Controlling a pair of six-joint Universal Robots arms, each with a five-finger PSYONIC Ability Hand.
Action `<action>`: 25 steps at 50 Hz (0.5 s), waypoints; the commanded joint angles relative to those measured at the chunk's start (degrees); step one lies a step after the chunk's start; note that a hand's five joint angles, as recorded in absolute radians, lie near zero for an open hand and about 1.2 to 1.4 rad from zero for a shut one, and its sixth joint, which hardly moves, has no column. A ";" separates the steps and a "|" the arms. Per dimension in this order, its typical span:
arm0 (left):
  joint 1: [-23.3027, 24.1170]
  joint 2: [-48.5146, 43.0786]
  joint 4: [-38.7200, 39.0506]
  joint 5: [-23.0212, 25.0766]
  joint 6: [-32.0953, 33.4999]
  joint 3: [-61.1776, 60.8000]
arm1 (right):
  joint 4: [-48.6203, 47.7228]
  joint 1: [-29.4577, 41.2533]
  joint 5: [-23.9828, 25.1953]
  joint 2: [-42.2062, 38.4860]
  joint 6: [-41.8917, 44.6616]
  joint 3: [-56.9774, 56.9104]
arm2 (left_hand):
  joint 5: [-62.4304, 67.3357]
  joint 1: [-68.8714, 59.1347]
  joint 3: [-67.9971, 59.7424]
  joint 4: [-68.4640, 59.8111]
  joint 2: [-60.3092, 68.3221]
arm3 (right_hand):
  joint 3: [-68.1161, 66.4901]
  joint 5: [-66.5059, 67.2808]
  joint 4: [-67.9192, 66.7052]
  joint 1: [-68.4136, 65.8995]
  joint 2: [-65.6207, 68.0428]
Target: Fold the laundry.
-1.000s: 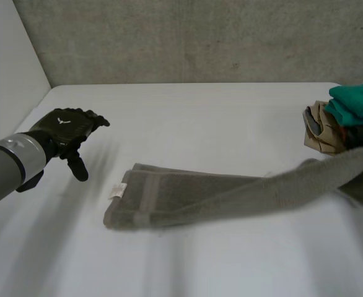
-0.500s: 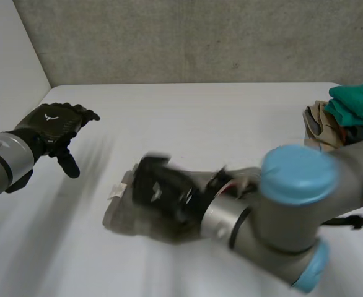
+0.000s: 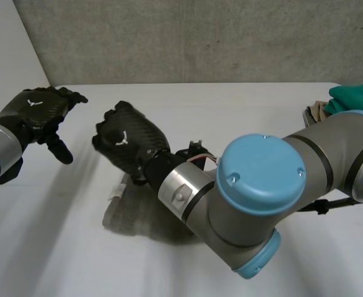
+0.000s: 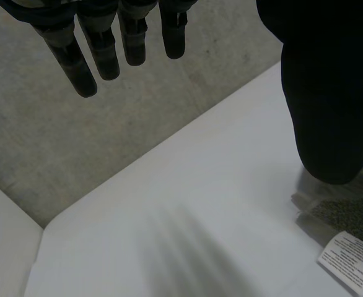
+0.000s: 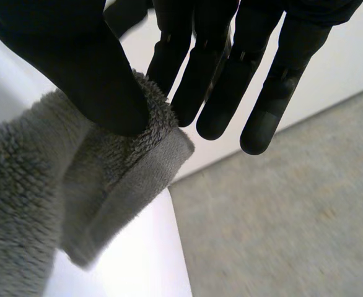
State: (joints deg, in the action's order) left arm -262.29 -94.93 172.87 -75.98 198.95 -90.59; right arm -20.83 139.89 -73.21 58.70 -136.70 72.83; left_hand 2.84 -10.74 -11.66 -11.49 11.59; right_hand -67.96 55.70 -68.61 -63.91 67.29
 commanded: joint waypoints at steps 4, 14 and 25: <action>0.99 0.80 -1.22 1.09 -1.11 -2.83 | 6.76 -6.29 -15.11 6.24 6.27 -1.12 | -2.84 0.74 1.66 1.49 -1.59 | -12.04 14.30 -11.39 -16.09 12.71; 5.02 2.47 -3.77 5.22 -0.76 -10.38 | 16.06 -20.25 -15.47 17.14 11.53 7.14 | -2.84 0.74 1.66 1.49 -1.59 | -12.04 14.30 -11.39 -16.09 12.71; 10.57 -0.24 -1.50 0.84 5.65 -15.84 | 18.19 -35.02 -13.81 24.09 10.15 17.59 | -2.84 0.74 1.66 1.49 -1.59 | -12.04 14.30 -11.39 -16.09 12.71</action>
State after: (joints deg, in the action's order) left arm -253.62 -92.79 168.97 -71.82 200.84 -104.90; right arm -2.50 111.18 -88.59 80.02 -124.70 85.18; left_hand 2.84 -10.74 -11.66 -11.49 11.59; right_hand -67.96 55.70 -68.62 -63.91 67.29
